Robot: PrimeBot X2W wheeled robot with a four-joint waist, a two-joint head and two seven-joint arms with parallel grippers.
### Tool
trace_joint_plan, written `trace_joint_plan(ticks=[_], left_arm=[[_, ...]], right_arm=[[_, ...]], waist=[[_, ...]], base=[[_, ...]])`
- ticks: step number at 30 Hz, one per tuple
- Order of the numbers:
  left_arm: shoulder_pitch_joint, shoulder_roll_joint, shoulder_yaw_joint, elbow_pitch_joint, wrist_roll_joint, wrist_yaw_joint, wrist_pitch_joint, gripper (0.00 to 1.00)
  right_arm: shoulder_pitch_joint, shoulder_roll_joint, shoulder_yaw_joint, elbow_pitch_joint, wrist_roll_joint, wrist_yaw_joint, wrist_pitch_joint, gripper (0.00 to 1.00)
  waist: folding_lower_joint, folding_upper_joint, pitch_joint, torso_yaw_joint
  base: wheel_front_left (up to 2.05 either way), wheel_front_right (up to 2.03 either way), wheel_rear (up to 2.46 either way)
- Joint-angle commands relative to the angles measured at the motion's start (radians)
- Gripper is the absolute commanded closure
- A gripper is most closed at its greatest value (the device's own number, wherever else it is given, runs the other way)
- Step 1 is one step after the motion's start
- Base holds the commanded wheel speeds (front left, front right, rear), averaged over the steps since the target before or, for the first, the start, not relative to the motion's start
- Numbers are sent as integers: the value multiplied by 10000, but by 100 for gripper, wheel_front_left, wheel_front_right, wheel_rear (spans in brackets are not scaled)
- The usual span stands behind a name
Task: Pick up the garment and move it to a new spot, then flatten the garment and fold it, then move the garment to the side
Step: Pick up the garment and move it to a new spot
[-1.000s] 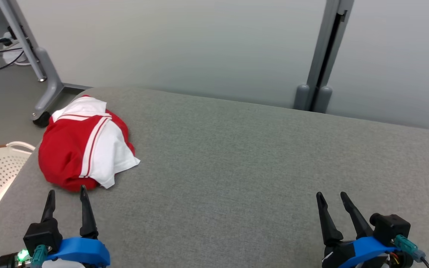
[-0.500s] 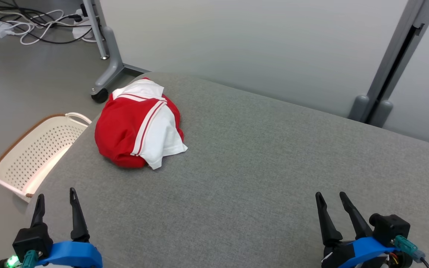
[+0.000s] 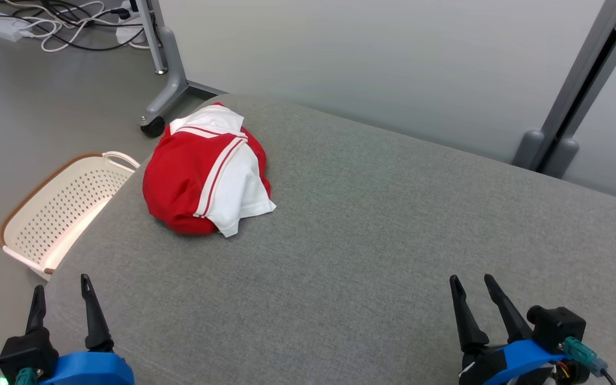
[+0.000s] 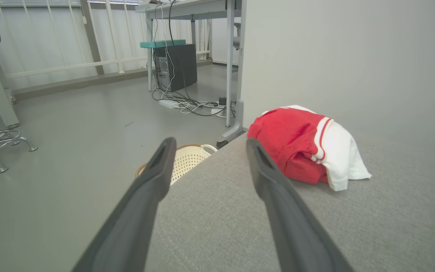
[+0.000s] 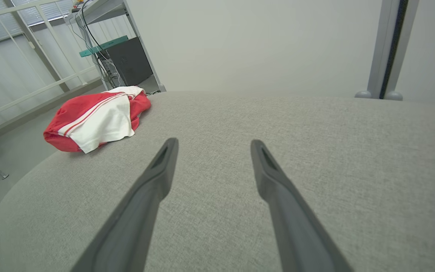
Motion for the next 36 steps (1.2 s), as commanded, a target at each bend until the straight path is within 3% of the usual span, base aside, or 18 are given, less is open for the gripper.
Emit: trace_joint_plan(ticks=[1, 11, 23, 30, 36], left_arm=[[-94, 11, 15, -40, -62, 20, -12, 0], [-2255, 572, 447, 324, -469, -203, -56, 0], [-6132, 2067, 773, 2406, -780, -744, 513, 0], [-7340, 2779, 410, 4293, -947, -1443, 2301, 0], [-7745, 2929, 163, 5905, -1243, -1829, 4369, 0]], right_arm=[[-29, -69, -23, -2, -25, 24, -38, 0], [-616, -69, -320, -531, -815, 22, -38, 0], [-1442, -65, -925, -1674, -1973, 15, -38, 0], [-1614, -77, -1122, -2242, -2152, 15, -38, 0], [-1563, -72, -1136, -2376, -2109, 15, -38, 0]], waist=[[0, 0, 50, -65], [0, 0, 1117, -1140], [0, 0, 3262, -3080], [0, 0, 3974, -3784], [0, 0, 4148, -3984]], base=[[0, 0, 0], [0, 0, 0], [0, 0, 0], [0, 0, 0], [0, 0, 0]])
